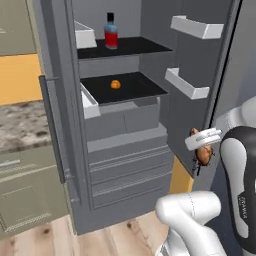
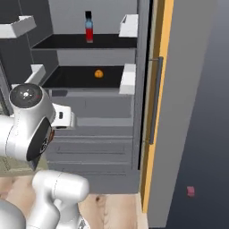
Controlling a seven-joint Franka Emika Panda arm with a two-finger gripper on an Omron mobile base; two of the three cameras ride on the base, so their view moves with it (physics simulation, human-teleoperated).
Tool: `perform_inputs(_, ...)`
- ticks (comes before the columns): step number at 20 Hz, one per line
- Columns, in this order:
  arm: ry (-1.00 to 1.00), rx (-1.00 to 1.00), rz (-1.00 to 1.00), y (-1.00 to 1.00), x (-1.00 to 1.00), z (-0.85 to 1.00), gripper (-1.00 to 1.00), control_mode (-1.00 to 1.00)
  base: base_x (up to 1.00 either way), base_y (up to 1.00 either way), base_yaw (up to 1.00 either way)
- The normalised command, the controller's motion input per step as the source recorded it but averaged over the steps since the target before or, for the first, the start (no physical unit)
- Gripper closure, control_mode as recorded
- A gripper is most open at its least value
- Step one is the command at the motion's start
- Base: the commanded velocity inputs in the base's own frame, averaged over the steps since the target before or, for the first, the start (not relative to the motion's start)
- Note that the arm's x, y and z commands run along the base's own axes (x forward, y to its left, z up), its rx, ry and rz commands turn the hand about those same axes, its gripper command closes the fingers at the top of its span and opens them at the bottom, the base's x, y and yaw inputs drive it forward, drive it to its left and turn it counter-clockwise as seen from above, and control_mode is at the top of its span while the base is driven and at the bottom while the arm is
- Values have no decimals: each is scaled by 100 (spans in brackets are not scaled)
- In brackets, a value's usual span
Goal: Place the liquor on the top shelf of the fridge to keep it out of children's reach, and place the orange and potato on lower shelves for easy access.
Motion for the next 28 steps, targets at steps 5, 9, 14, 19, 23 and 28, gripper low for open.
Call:
perform_inputs(5, 0, 0, 0, 0, 0, 0, 100, 100, 56, -12, 32)
perform_inputs(9, 0, 0, 0, 0, 0, 0, 100, 100, 78, 0, 18)
perform_inputs(14, 0, 0, 0, 0, 0, 0, 100, 100, 91, 0, 11)
perform_inputs(19, 0, 0, 0, 0, 0, 0, 100, 100, 91, 0, 3)
perform_inputs(23, -1, 0, 0, 0, 19, -4, 100, -100, 60, 0, 0)
perform_inputs(28, -9, 0, 0, 0, 65, -30, 100, -100, 0, 0, 0)
